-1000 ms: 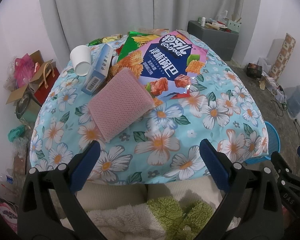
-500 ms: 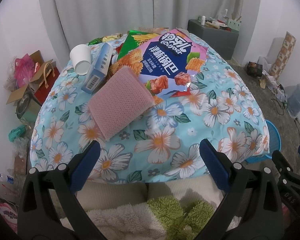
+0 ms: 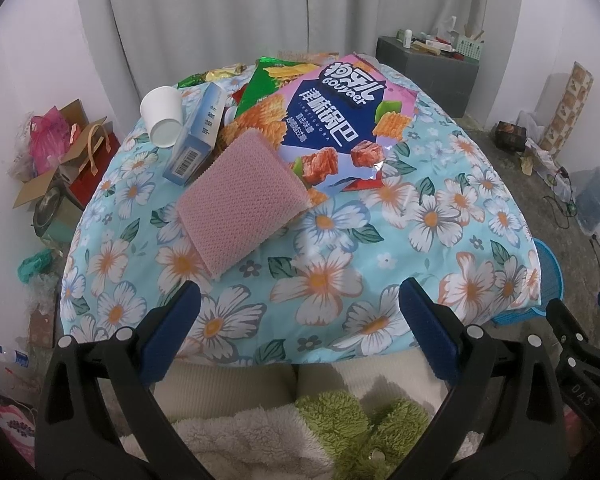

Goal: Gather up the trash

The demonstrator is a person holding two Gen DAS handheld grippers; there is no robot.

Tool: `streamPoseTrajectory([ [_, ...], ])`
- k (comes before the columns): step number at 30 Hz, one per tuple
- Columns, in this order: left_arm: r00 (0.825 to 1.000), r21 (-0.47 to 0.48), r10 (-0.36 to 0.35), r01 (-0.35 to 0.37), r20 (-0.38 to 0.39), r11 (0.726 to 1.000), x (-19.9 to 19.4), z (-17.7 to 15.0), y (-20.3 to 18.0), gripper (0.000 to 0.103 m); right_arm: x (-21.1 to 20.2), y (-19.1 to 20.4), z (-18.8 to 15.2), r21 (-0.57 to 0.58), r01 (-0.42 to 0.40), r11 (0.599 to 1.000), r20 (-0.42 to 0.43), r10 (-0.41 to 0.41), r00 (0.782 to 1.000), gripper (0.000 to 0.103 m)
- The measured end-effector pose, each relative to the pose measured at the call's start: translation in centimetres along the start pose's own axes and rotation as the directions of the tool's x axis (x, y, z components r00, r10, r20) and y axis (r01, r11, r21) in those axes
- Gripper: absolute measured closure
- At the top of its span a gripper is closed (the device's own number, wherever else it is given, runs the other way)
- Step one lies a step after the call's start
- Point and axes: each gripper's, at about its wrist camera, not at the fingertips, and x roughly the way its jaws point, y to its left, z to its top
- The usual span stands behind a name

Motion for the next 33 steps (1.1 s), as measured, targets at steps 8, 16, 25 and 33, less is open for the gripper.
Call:
streamPoseTrajectory([
  [8, 1.000, 0.001, 0.001, -0.001, -0.002, 1.000, 0.01, 0.02, -0.01, 0.009, 0.00, -0.05, 0.00, 0.000, -0.001, 1.000, -0.001, 0.001, 1.000, 0.006],
  [16, 1.000, 0.001, 0.002, -0.002, -0.004, 1.000, 0.08, -0.44, 0.27, 0.009, 0.10, -0.17, 0.03, 0.002, -0.002, 1.000, -0.001, 0.002, 1.000, 0.006],
  [25, 1.000, 0.001, 0.003, -0.003, -0.006, 1.000, 0.10, -0.35, 0.16, 0.009, -0.05, -0.05, -0.05, 0.002, -0.003, 1.000, -0.001, 0.003, 1.000, 0.006],
  [33, 1.000, 0.010, -0.006, 0.006, 0.013, 1.000, -0.12, -0.58, 0.60, 0.009, 0.11, -0.16, 0.53, 0.013, -0.001, 1.000, 0.010, 0.001, 1.000, 0.006],
])
